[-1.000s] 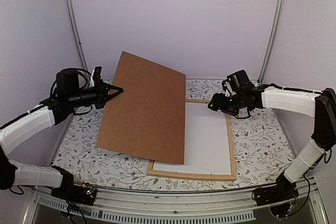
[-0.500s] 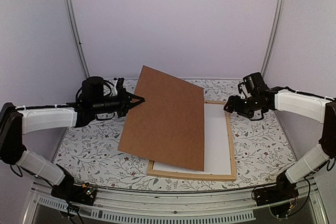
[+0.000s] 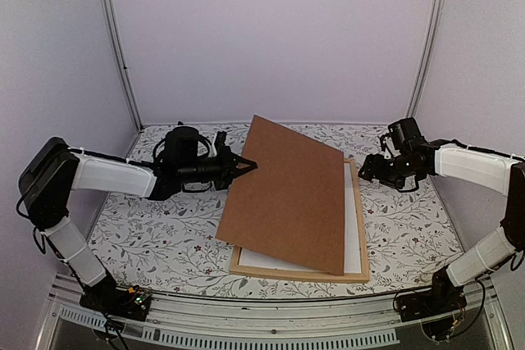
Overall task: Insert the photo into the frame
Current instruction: Place the backboard on the frame body.
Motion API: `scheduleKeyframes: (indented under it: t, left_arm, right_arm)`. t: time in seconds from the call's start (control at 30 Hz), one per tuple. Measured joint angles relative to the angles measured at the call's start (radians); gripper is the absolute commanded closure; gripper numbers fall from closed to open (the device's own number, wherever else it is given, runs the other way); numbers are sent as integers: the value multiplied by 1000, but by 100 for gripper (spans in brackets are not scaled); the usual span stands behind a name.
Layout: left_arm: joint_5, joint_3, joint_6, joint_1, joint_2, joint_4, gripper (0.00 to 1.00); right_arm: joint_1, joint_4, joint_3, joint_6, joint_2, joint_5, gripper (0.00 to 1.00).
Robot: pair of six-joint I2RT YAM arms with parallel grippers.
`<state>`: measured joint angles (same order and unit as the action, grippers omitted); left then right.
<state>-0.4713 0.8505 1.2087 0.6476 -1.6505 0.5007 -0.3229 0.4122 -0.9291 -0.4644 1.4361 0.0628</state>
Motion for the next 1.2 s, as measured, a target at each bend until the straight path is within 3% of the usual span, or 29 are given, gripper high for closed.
scheduleKeyframes:
  t: [0.4, 1.2]
  left_arm:
    - [42, 84, 102, 54, -175, 116, 100]
    - [110, 98, 105, 79, -216, 102, 100]
  right_arm:
    - [23, 0, 20, 39, 0, 4, 23]
    - [38, -20, 52, 62, 0, 47, 23]
